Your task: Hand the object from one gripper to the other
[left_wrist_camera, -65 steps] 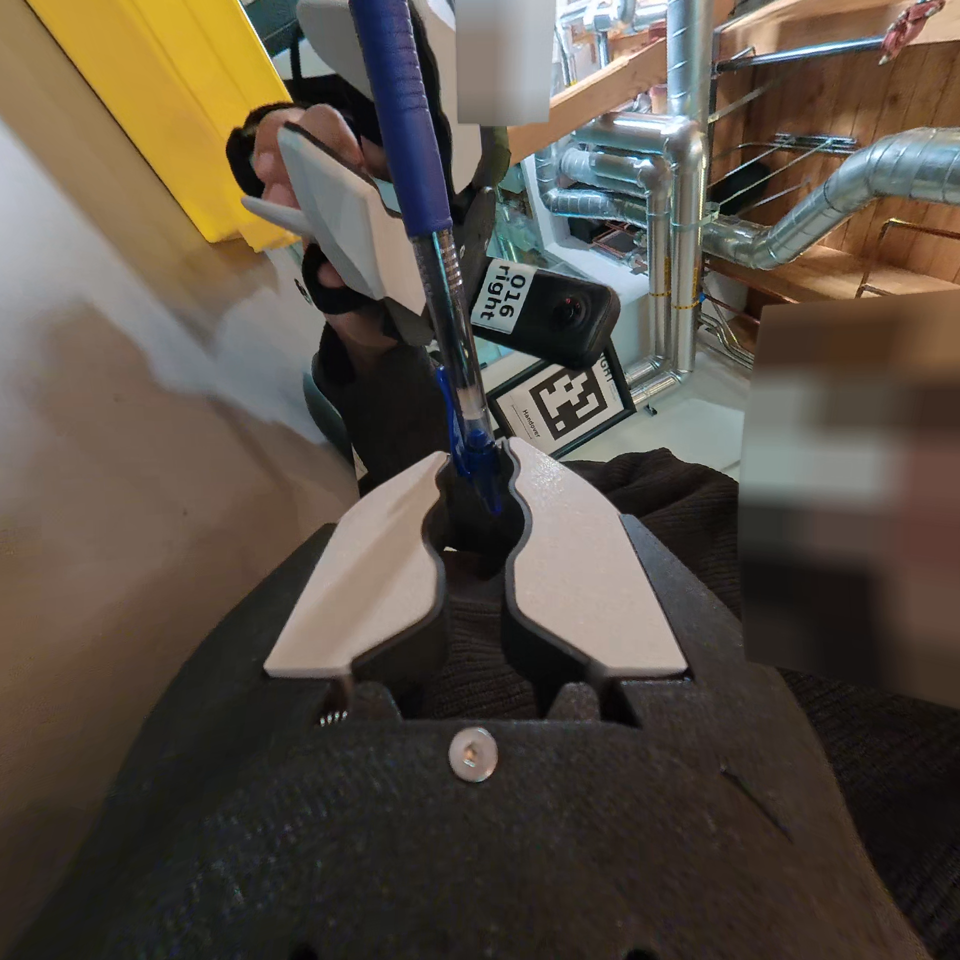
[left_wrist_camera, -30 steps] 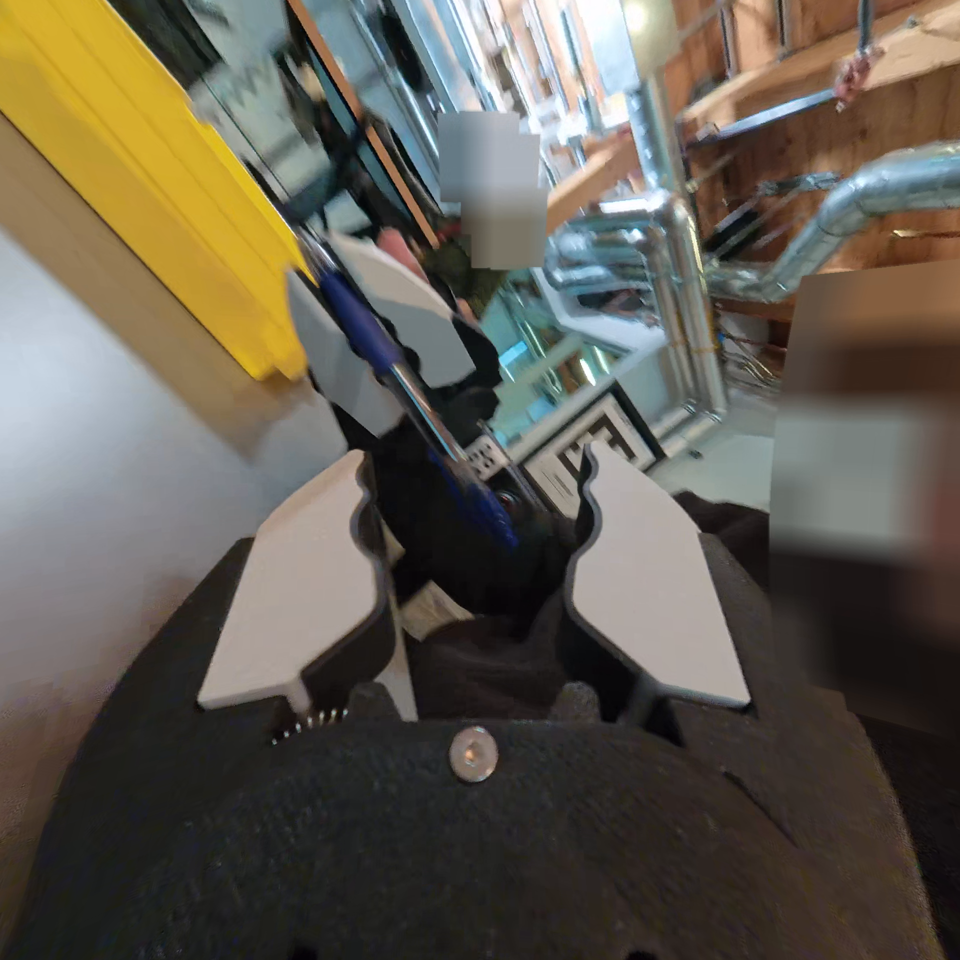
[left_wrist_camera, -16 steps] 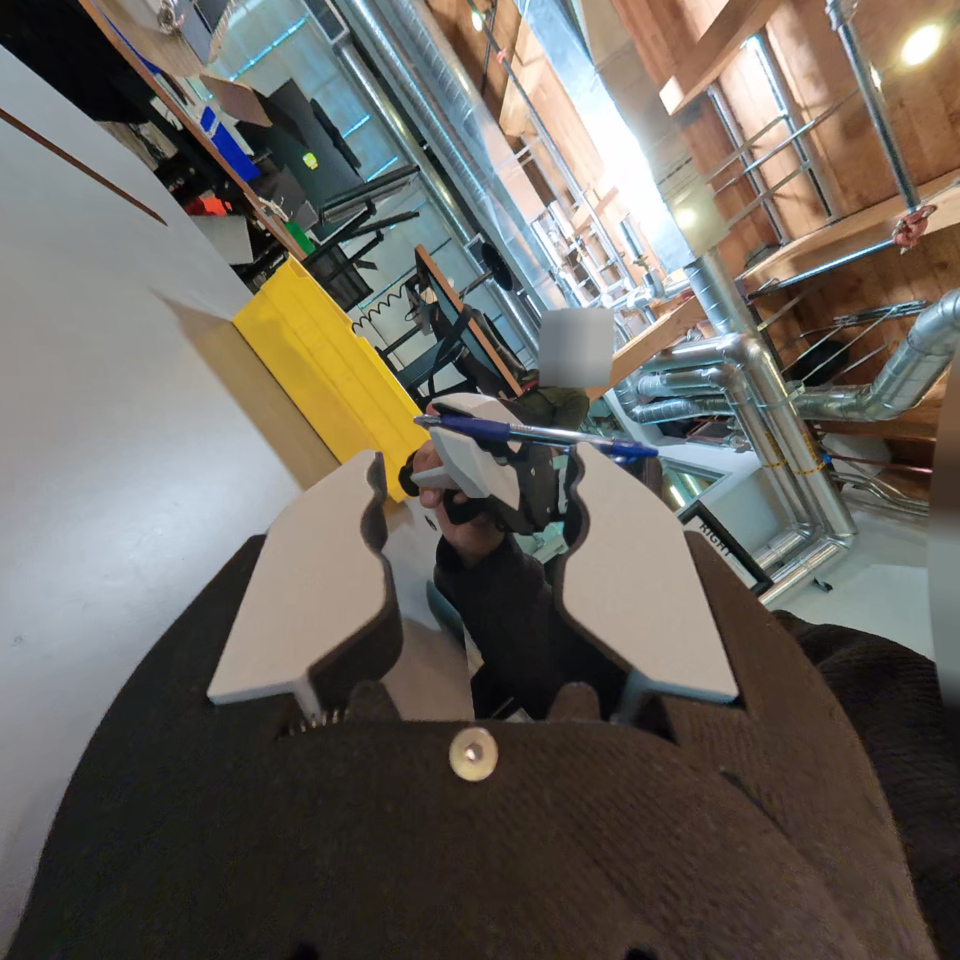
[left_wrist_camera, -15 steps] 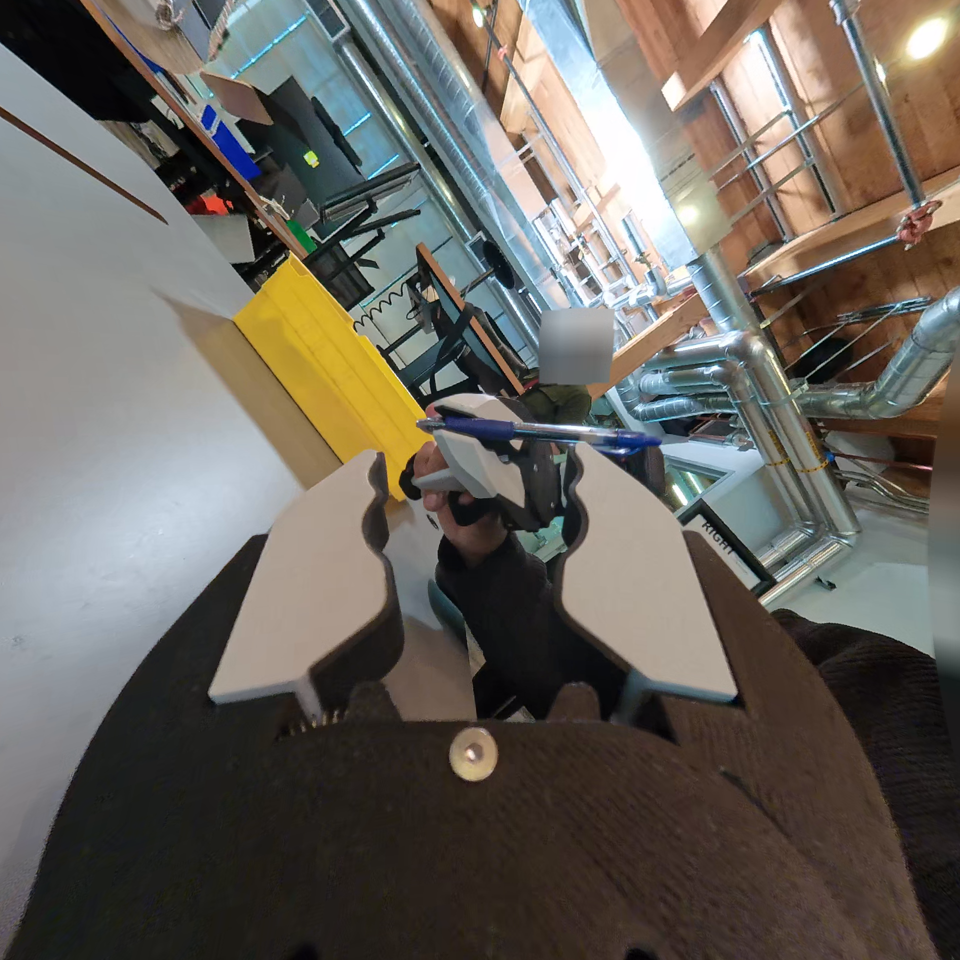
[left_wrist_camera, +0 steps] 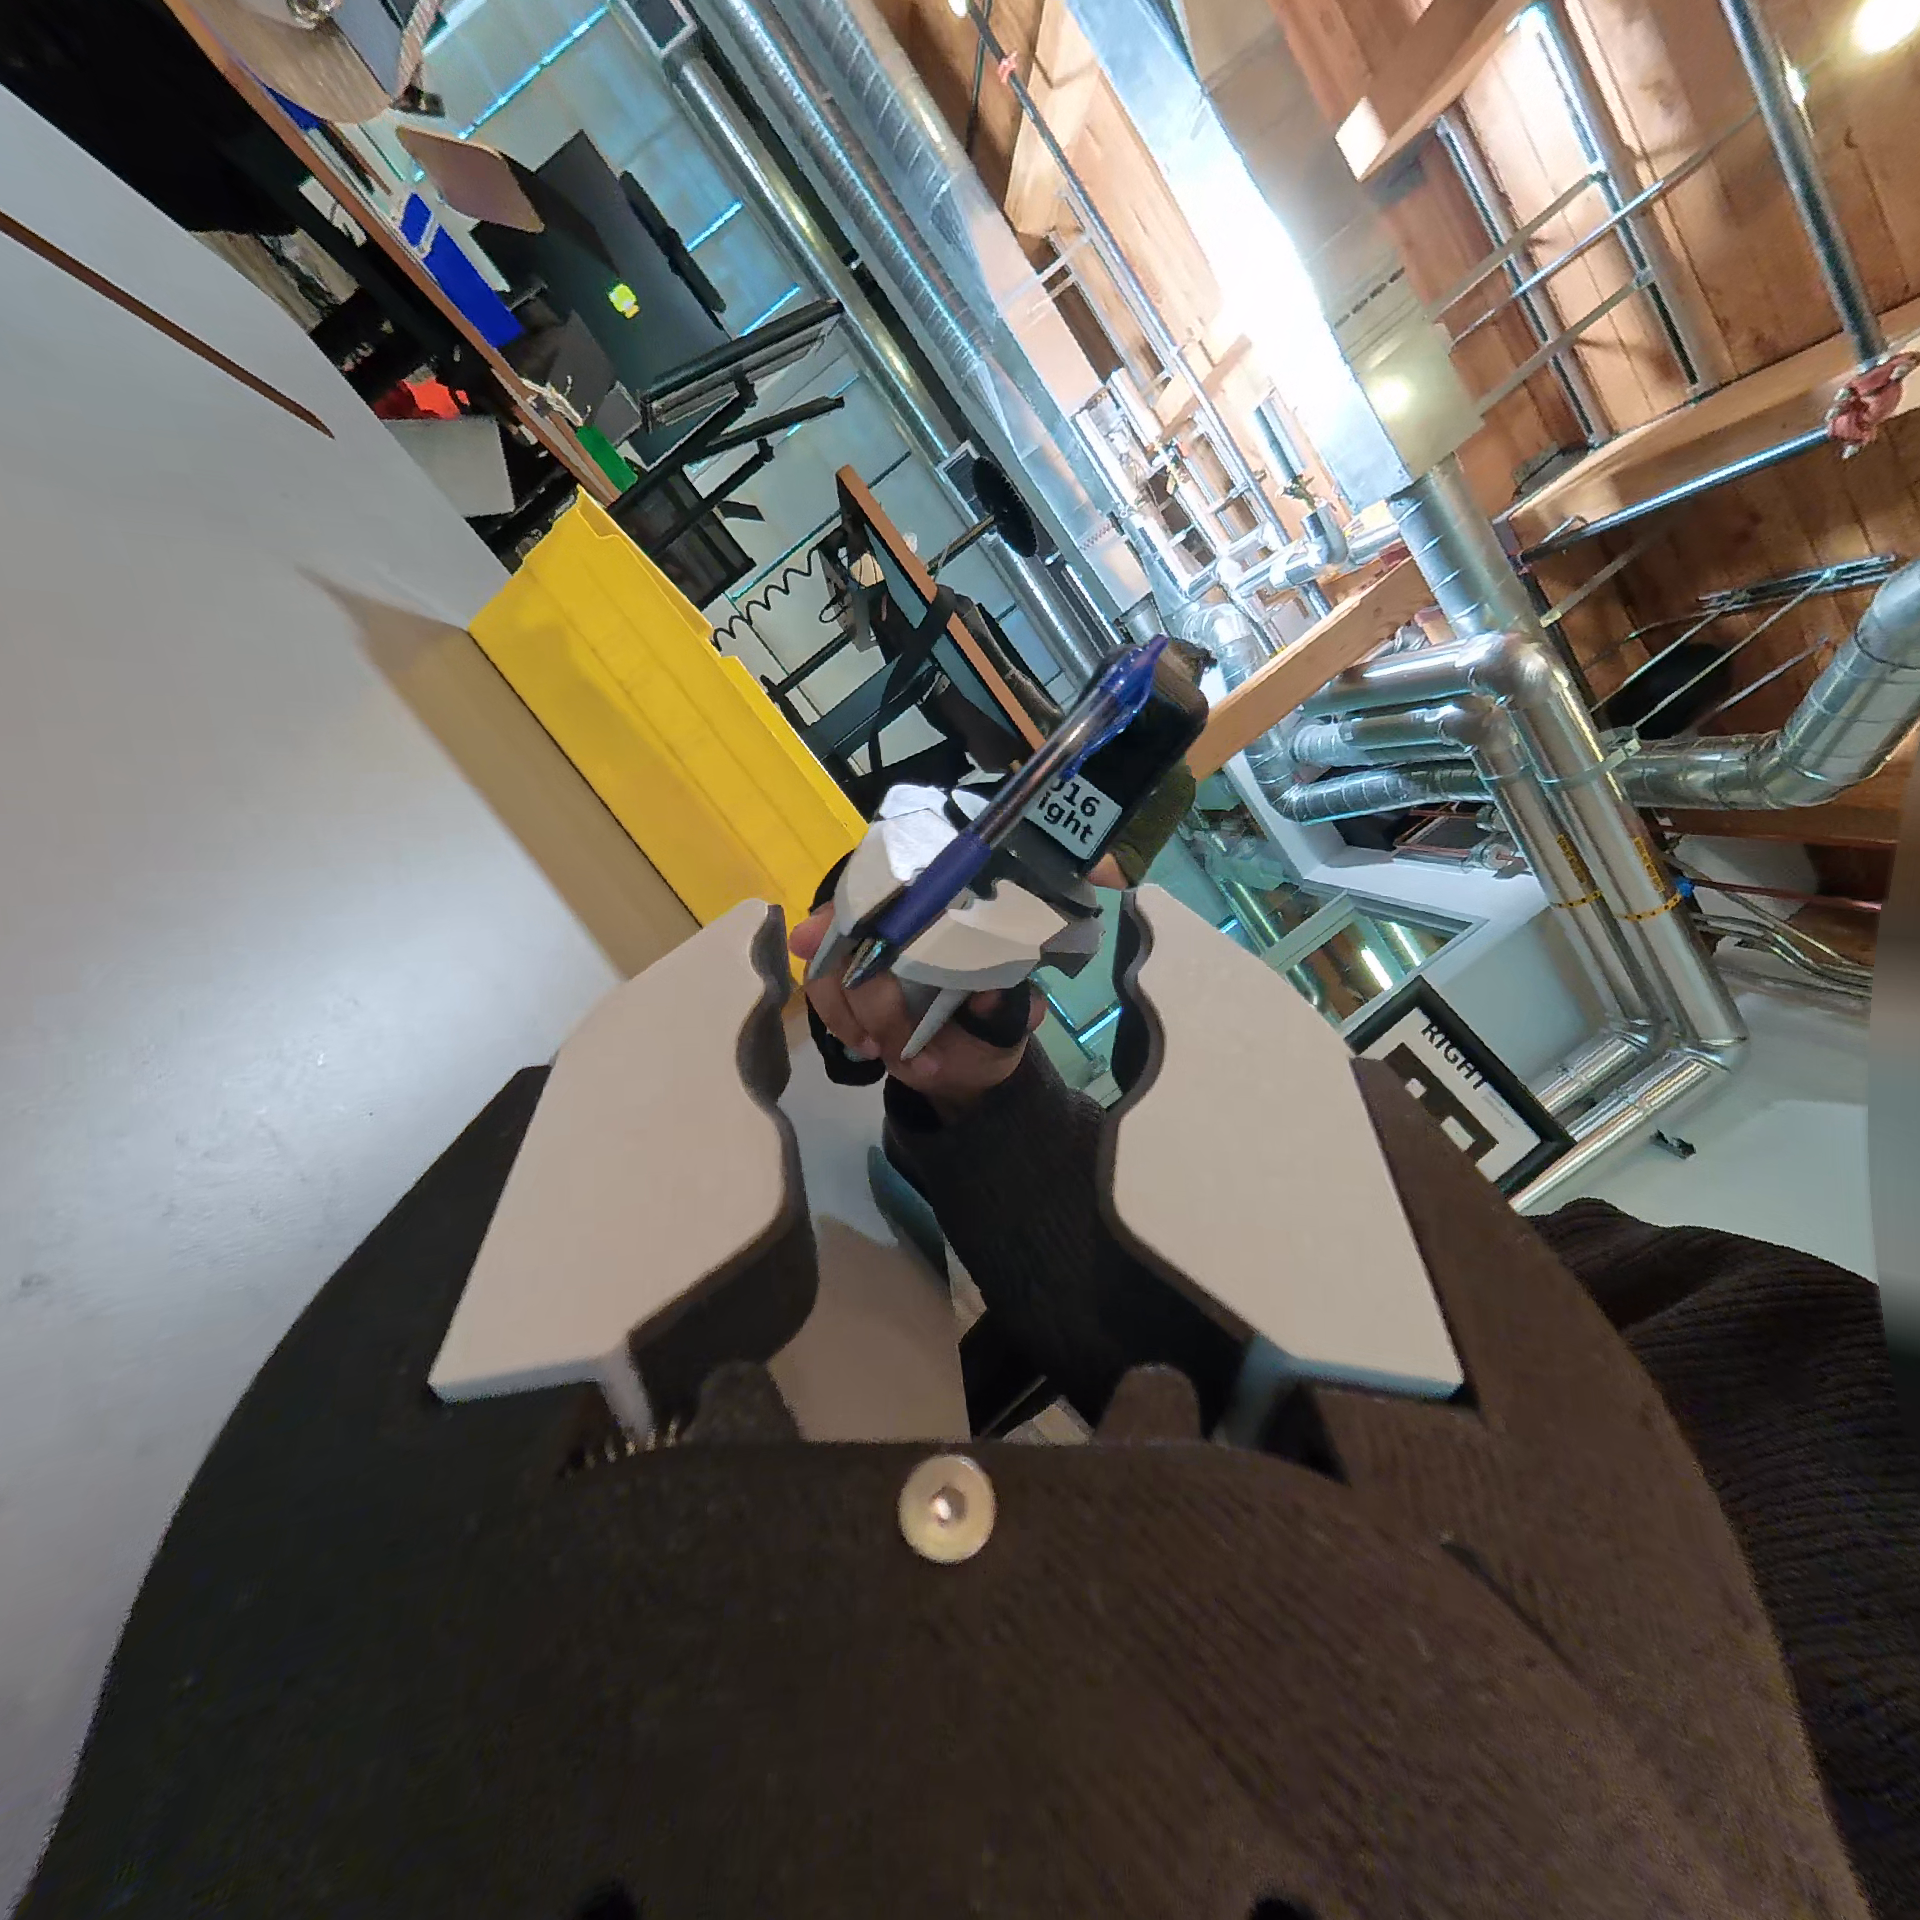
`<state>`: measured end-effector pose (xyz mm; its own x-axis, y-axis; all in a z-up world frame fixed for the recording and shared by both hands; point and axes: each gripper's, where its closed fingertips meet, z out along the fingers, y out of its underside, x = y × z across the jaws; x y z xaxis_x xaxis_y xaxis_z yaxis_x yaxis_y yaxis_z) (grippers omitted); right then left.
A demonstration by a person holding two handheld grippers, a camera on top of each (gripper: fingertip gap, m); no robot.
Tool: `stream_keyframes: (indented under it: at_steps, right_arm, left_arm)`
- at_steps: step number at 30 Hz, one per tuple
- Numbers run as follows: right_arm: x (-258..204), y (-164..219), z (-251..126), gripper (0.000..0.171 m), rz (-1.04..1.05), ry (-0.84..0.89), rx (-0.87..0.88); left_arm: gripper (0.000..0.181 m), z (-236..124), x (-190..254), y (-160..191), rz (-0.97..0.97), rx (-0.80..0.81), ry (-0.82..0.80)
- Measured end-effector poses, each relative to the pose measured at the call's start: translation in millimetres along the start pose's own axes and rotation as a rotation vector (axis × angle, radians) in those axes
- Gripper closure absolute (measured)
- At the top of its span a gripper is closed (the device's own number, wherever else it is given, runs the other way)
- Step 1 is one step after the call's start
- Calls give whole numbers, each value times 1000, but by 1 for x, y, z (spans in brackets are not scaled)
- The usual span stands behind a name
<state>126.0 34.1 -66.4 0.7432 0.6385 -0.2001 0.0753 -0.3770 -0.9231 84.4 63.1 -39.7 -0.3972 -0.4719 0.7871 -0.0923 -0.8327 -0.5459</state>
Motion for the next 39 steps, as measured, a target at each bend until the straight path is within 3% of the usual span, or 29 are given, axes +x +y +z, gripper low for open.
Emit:
stream_keyframes:
  at_steps: [6, 17, 21, 26, 39]
  right_arm:
    - [-4, 9, 6, 160, 29, -24, -58]
    - [-23, 25, 22, 160, 22, -105, -165]
    - [-28, 36, 27, 160, 6, -109, -228]
    - [-30, 48, 32, 160, -14, -106, -298]
    - [-39, 73, 46, 160, -83, -91, -447]
  left_arm:
    - [127, 4, -2, 6, 120, -35, -64]
    - [135, 21, -5, 49, 528, -267, -194]
    - [131, 24, 0, 46, 607, -234, -208]
    - [135, 17, 8, 24, 845, -122, -308]
    - [143, 21, 11, 31, 768, -135, -276]
